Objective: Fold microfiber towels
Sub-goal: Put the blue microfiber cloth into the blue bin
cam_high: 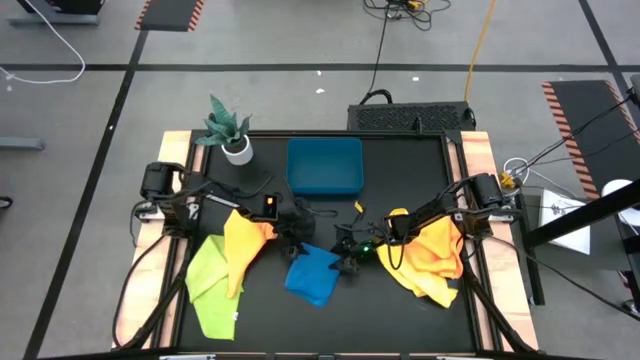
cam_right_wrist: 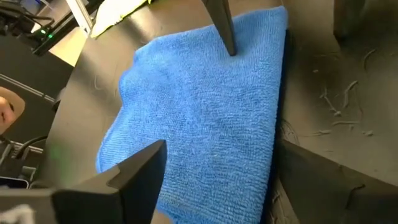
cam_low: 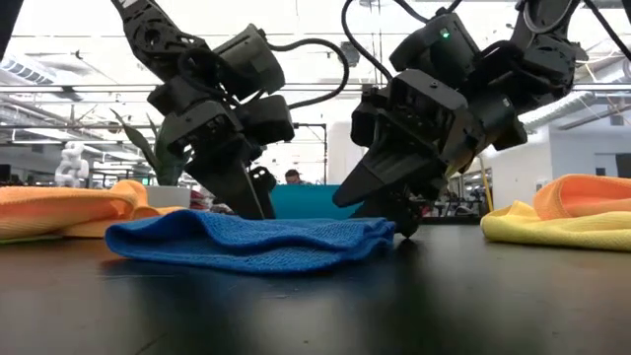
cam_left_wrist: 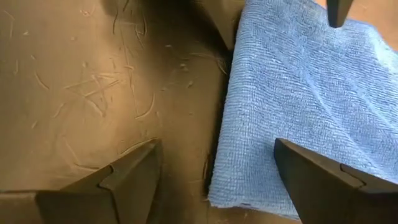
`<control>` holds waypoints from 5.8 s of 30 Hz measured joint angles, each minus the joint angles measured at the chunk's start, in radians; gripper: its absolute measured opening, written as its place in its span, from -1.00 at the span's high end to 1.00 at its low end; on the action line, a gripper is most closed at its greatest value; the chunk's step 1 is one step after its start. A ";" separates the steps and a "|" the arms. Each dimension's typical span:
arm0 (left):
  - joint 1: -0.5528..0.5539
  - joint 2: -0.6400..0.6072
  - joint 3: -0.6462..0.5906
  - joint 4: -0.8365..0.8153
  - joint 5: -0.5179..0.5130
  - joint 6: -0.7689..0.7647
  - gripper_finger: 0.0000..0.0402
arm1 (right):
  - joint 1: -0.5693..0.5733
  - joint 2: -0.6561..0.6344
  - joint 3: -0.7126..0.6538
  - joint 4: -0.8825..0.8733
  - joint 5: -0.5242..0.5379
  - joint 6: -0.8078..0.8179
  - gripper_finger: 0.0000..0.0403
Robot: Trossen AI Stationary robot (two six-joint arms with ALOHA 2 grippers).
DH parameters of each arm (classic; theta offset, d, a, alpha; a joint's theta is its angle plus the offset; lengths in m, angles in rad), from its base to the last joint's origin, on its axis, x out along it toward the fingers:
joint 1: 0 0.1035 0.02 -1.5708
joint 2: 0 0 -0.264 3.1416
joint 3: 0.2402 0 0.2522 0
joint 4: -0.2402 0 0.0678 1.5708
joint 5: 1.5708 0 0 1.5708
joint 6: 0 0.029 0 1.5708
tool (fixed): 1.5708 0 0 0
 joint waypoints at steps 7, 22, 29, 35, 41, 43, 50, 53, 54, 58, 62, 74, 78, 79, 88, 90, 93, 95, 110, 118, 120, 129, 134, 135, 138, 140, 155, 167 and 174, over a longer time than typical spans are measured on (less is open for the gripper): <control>0.000 -0.008 -0.002 -0.018 0.020 0.008 -0.23 | 0.000 0.002 0.000 -0.079 -0.011 -0.022 0.02; -0.009 -0.004 0.012 -0.039 0.125 0.129 0.94 | 0.000 -0.104 -0.006 -0.172 -0.001 -0.087 0.95; -0.012 -0.016 0.108 -0.132 -0.009 0.178 0.97 | -0.014 -0.268 -0.007 -0.296 0.127 -0.177 0.98; -0.011 -0.090 0.212 -0.247 -0.203 0.228 0.97 | -0.068 -0.374 -0.006 -0.321 0.214 -0.251 0.99; 0.029 -0.235 0.226 -0.270 -0.332 0.259 0.97 | -0.179 -0.439 -0.005 -0.301 0.216 -0.315 0.99; 0.055 -0.275 0.225 -0.270 -0.350 0.260 0.98 | -0.224 -0.462 -0.005 -0.307 0.216 -0.332 1.00; 0.195 -0.315 0.226 -0.244 -0.356 0.287 0.98 | -0.386 -0.506 -0.005 -0.284 0.213 -0.349 1.00; 0.262 -0.285 0.227 -0.219 -0.356 0.301 0.98 | -0.449 -0.503 -0.005 -0.283 0.212 -0.350 1.00; 0.285 -0.278 0.226 -0.225 -0.355 0.304 0.97 | -0.467 -0.500 -0.004 -0.278 0.210 -0.350 1.00; 0.360 -0.248 0.225 -0.186 -0.344 0.308 0.98 | -0.529 -0.493 -0.003 -0.252 0.174 -0.372 1.00; 0.411 -0.236 0.227 -0.130 -0.321 0.309 0.97 | -0.573 -0.488 -0.002 -0.203 0.115 -0.372 1.00; 0.480 -0.205 0.226 -0.071 -0.292 0.322 0.94 | -0.656 -0.425 -0.002 -0.134 0.102 -0.395 1.00; 0.504 -0.149 0.227 -0.046 -0.297 0.325 0.97 | -0.686 -0.350 -0.002 -0.082 0.103 -0.404 1.00; 0.509 -0.133 0.226 -0.040 -0.301 0.325 0.98 | -0.694 -0.332 -0.002 -0.070 0.102 -0.409 1.00; 0.564 -0.030 0.227 0.001 -0.307 0.318 0.96 | -0.743 -0.147 0.065 -0.042 0.071 -0.421 1.00; 0.571 -0.012 0.227 0.000 -0.309 0.317 0.97 | -0.745 -0.106 0.094 -0.042 0.059 -0.421 0.98; 0.577 0.012 0.225 -0.003 -0.312 0.317 0.94 | -0.744 -0.061 0.125 -0.043 0.059 -0.424 0.92; 0.581 0.025 0.225 -0.001 -0.314 0.317 0.84 | -0.744 -0.042 0.137 -0.049 0.061 -0.425 0.88; 0.574 -0.033 0.225 -0.003 -0.388 0.302 0.16 | -0.736 -0.138 0.139 -0.097 0.089 -0.440 0.28; 0.508 -0.232 0.225 -0.035 -0.383 0.272 0.04 | -0.685 -0.340 0.140 -0.217 0.086 -0.458 0.16; 0.479 -0.299 0.225 -0.065 -0.376 0.263 0.05 | -0.658 -0.400 0.140 -0.262 0.085 -0.486 0.17; 0.349 -0.411 0.226 -0.113 -0.372 0.276 0.16 | -0.557 -0.539 0.107 -0.305 0.113 -0.611 0.18; 0.373 -0.334 0.217 -0.100 -0.372 0.354 0.19 | -0.599 -0.521 0.074 -0.312 0.154 -0.654 0.18; 0.383 -0.323 0.217 -0.098 -0.367 0.355 0.19 | -0.614 -0.521 0.070 -0.312 0.139 -0.664 0.18; 0.416 -0.302 0.220 -0.105 -0.334 0.367 0.17 | -0.641 -0.521 0.069 -0.323 0.078 -0.689 0.18; 0.431 -0.281 0.220 -0.103 -0.302 0.368 0.16 | -0.647 -0.521 0.069 -0.340 0.051 -0.716 0.18; 0.526 -0.122 0.220 -0.054 -0.239 0.472 -0.22 | -0.694 -0.354 0.127 -0.295 0.031 -0.806 -0.30; 0.591 -0.069 0.221 0.005 -0.158 0.491 -0.25 | -0.765 -0.094 0.286 -0.330 -0.076 -0.836 -0.34; 0.606 0.001 0.221 0.016 -0.151 0.494 -0.20 | -0.765 -0.081 0.291 -0.347 -0.076 -0.849 -0.34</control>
